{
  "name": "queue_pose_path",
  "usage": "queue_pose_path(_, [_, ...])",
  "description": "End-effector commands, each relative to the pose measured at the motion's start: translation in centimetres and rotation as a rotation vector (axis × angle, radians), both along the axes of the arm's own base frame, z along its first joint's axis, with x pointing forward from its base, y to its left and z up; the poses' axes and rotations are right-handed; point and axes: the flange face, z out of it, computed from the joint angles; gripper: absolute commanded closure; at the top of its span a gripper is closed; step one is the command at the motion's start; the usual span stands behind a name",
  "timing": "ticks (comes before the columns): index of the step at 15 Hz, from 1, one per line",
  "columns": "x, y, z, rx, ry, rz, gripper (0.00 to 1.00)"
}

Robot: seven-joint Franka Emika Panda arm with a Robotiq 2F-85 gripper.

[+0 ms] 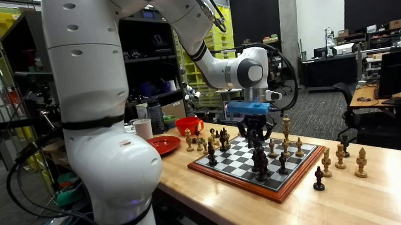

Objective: Move one black chess piece forward

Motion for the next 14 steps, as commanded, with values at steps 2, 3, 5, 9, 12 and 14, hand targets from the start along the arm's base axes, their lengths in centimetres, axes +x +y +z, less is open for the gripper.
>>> queue_pose_path(2, [-0.2, 0.1, 1.0, 0.004, -0.001, 0.013, 0.99])
queue_pose_path(3, [-0.4, 0.2, 1.2, 0.006, -0.002, 0.019, 0.94])
queue_pose_path(5, [-0.8, 0.4, 1.7, -0.004, -0.010, 0.032, 0.94])
queue_pose_path(9, [-2.0, 0.8, 3.3, 0.001, -0.008, 0.072, 0.94])
queue_pose_path(12, [-4.0, 1.5, 4.7, 0.019, 0.028, 0.150, 0.94])
queue_pose_path(14, [-5.3, 2.1, 5.2, 0.025, 0.052, 0.212, 0.94])
